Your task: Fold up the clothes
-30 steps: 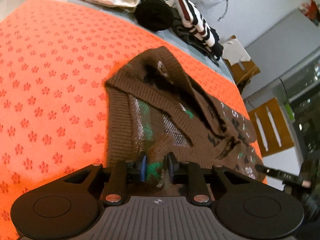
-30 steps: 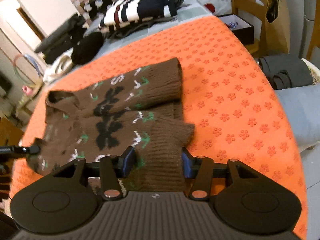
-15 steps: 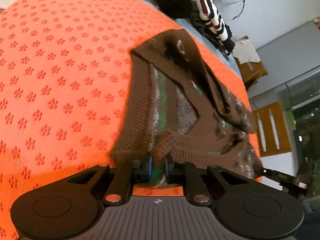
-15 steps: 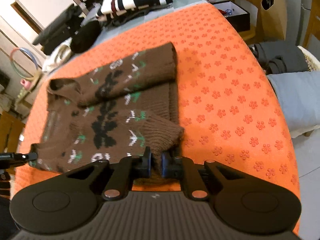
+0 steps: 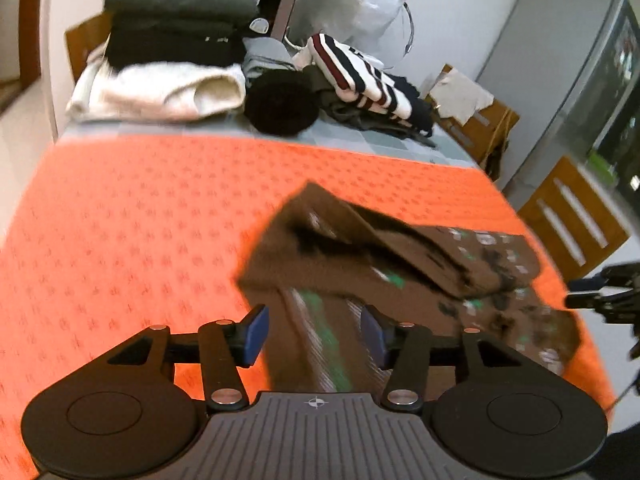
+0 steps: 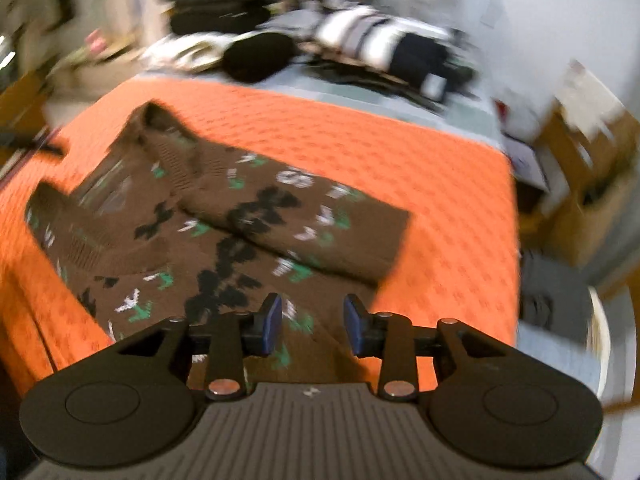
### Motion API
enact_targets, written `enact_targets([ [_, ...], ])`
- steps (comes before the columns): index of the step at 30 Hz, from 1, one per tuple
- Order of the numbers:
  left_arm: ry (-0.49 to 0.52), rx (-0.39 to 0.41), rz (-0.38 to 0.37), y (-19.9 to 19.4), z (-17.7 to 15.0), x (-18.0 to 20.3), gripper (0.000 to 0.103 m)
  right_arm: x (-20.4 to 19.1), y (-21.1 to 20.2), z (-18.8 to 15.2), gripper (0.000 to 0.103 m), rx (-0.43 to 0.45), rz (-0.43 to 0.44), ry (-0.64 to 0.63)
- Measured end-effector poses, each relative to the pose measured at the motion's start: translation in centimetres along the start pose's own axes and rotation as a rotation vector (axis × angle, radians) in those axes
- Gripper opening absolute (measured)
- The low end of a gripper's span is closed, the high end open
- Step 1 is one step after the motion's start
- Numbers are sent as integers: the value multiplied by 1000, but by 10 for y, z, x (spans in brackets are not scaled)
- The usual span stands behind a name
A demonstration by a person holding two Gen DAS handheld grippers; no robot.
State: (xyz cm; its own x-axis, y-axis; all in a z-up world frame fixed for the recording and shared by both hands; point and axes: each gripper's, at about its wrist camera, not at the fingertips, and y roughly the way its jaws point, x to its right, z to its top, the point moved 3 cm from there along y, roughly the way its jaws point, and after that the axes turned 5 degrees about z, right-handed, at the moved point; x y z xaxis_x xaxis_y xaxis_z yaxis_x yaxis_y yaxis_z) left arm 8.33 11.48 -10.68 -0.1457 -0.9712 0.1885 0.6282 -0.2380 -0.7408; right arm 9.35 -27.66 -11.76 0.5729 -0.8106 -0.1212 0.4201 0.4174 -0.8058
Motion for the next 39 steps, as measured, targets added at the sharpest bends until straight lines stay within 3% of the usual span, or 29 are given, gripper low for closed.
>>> enact_targets([
  [5, 72, -16, 18, 31, 29, -8, 57, -9, 13, 29, 42, -15, 27, -193],
  [10, 52, -41, -56, 61, 54, -16, 60, -18, 40, 53, 47, -40, 112, -278],
  [16, -41, -37, -137, 83, 78, -15, 61, -25, 64, 77, 48, -45, 232, -264],
  [20, -41, -72, -89, 102, 81, -11, 60, -30, 80, 79, 47, -74, 248, -292],
  [21, -30, -82, -79, 105, 80, -11, 59, -31, 83, 80, 43, -82, 250, -299],
  [23, -3, -101, -71, 108, 76, -8, 37, -33, 83, 79, 21, -79, 257, -302],
  [25, 39, -92, -59, 105, 72, -5, 17, -33, 76, 79, 13, -59, 244, -305],
  [30, 163, 3, -55, 70, 63, 6, 15, -37, 46, 76, 12, -17, 228, -292],
  [33, 309, 32, -46, 50, 47, 20, 15, -43, 35, 65, 12, -9, 233, -282],
  [39, 535, -25, 3, 59, -9, 34, 19, -48, 59, 34, 18, 3, 199, -215],
])
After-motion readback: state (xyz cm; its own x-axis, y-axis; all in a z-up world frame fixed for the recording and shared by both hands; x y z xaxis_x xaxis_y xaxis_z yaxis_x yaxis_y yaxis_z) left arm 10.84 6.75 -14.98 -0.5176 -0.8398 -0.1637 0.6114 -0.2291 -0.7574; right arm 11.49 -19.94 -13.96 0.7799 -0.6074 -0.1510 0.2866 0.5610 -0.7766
